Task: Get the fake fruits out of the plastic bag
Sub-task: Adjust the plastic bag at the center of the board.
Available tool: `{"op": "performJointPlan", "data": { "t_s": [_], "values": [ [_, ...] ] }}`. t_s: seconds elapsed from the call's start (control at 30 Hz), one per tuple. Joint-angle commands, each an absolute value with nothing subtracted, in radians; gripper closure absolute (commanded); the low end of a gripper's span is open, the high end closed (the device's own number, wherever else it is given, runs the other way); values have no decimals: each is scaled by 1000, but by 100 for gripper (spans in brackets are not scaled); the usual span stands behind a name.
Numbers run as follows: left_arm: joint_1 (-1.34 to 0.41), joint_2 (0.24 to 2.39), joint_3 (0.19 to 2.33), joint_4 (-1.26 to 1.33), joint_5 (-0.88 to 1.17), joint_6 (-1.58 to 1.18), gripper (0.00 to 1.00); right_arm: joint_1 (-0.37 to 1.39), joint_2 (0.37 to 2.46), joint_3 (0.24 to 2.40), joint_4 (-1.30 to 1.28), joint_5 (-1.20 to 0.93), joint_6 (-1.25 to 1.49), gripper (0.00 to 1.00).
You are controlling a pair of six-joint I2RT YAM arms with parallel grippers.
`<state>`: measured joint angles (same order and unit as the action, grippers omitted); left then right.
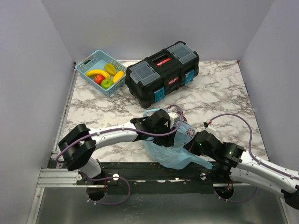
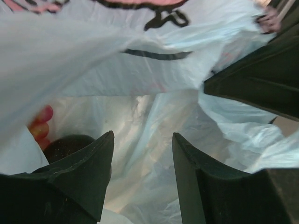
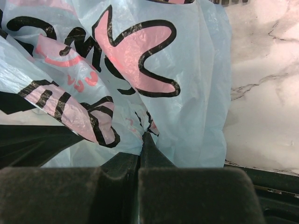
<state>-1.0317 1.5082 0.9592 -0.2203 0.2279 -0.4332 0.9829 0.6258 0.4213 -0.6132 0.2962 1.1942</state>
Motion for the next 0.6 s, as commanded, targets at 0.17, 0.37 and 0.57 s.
{"op": "performJointPlan", "data": {
  "t_s": [0.17, 0.37, 0.57],
  "values": [
    [-1035, 1489, 946, -334, 52, -417, 48, 989, 696, 434, -510, 274, 1166, 99],
    [-1035, 1332, 786, -339, -81, -437, 47, 988, 879, 470, -329, 167, 1066, 99],
    [-1035, 1213, 664, -304, -134, -451, 40, 1023, 1136, 548, -232, 111, 1013, 99]
  ]
}}
